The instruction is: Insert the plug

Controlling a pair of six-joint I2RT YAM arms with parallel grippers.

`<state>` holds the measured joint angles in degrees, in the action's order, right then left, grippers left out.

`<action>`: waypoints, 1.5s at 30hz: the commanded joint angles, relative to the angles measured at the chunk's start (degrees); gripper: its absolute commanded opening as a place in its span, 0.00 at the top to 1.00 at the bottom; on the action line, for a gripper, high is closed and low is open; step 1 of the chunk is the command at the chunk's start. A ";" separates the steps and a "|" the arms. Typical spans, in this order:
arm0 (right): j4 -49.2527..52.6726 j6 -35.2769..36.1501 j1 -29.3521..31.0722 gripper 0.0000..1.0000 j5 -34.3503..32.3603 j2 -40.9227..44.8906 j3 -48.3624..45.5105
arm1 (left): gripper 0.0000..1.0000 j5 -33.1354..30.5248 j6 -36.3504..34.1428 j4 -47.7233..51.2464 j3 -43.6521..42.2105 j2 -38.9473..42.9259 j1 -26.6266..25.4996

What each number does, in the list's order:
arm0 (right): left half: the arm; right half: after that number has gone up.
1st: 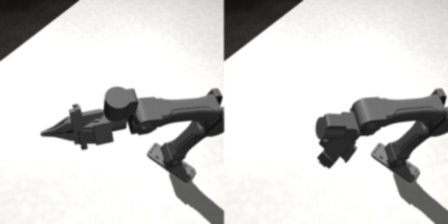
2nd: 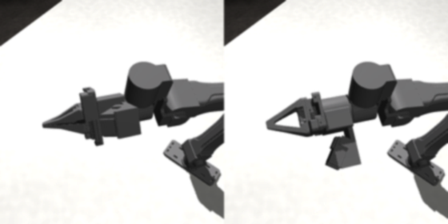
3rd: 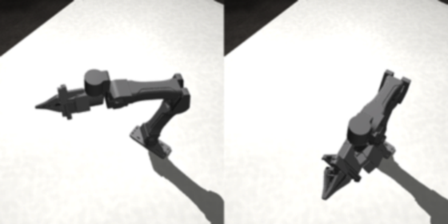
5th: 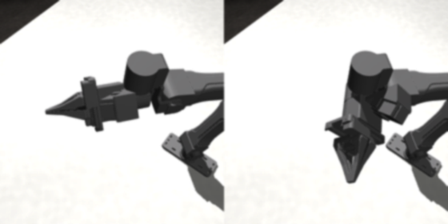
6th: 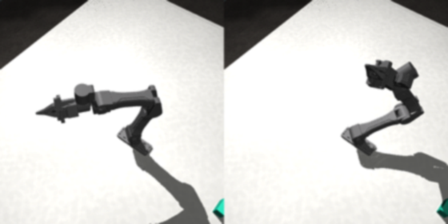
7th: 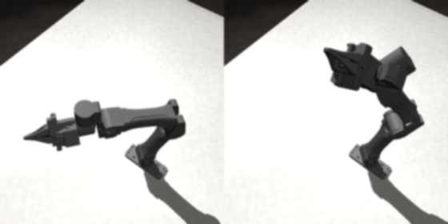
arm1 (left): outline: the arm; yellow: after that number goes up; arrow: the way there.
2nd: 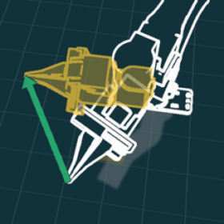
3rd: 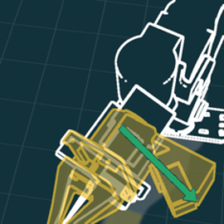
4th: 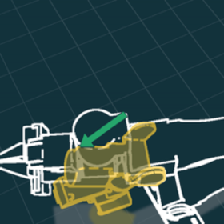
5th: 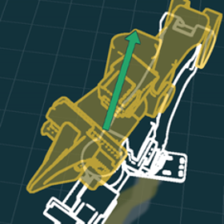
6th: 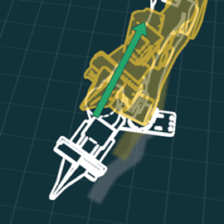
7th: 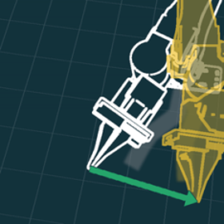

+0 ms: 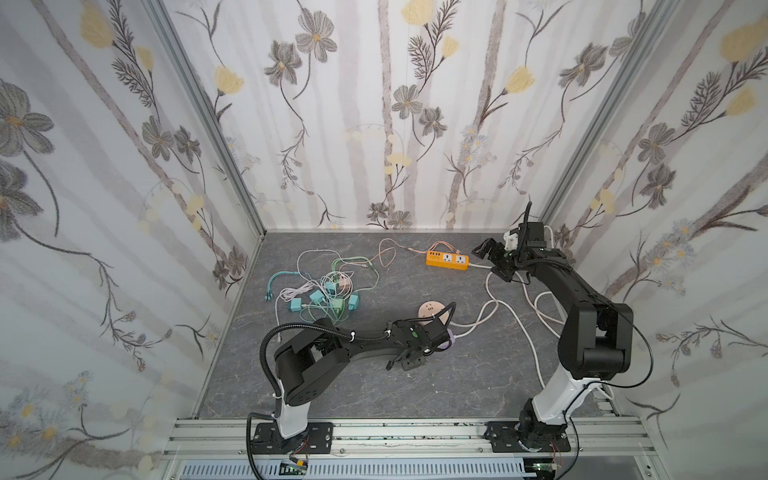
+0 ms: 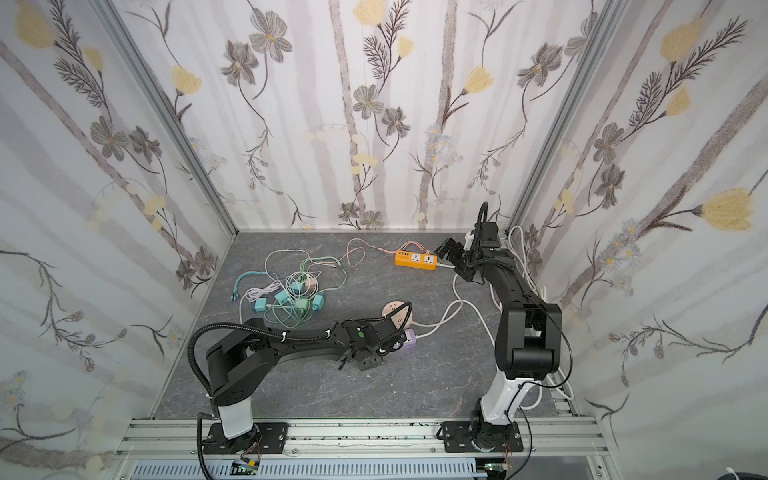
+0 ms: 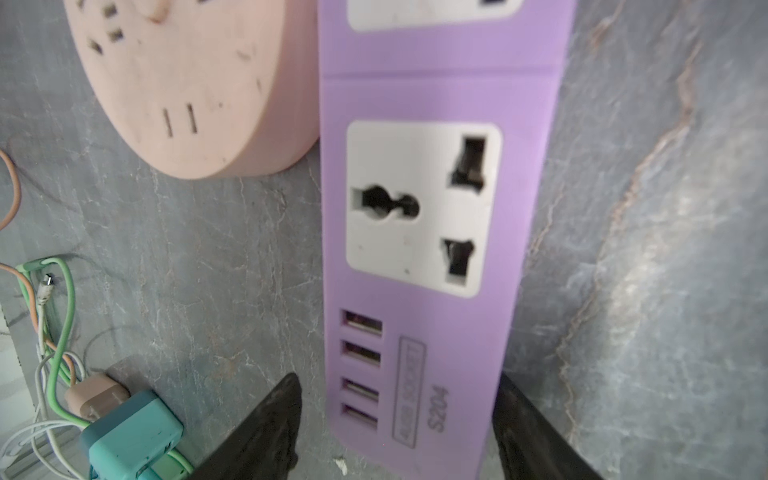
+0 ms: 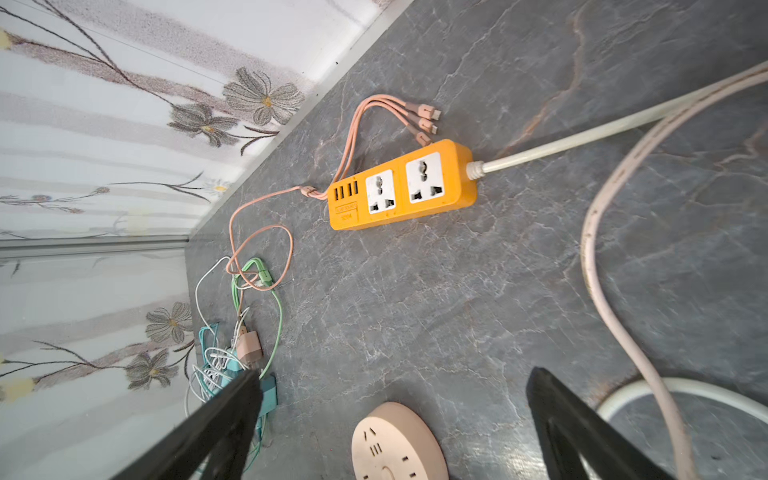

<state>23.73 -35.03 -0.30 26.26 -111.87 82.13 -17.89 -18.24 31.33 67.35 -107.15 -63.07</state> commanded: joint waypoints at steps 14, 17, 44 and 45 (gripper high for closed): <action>-3.20 -12.47 1.45 0.01 6.38 -18.36 20.26 | 0.00 3.16 10.77 -5.21 -2.14 15.61 4.56; -4.23 -17.38 1.35 0.01 7.31 -23.03 25.23 | 0.00 -0.75 14.99 -11.61 -2.87 18.08 5.06; 8.53 -23.86 3.28 0.01 3.88 -42.92 46.99 | 0.00 -7.35 34.93 -17.73 -9.70 22.59 15.60; 8.49 -23.36 3.45 0.01 4.13 -42.53 46.19 | 0.00 -6.64 35.07 -17.52 -9.71 22.68 15.85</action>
<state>28.86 -59.81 2.76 31.09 -154.93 129.27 -24.34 14.87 13.98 57.84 -84.97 -47.68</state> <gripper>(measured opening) 0.993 0.997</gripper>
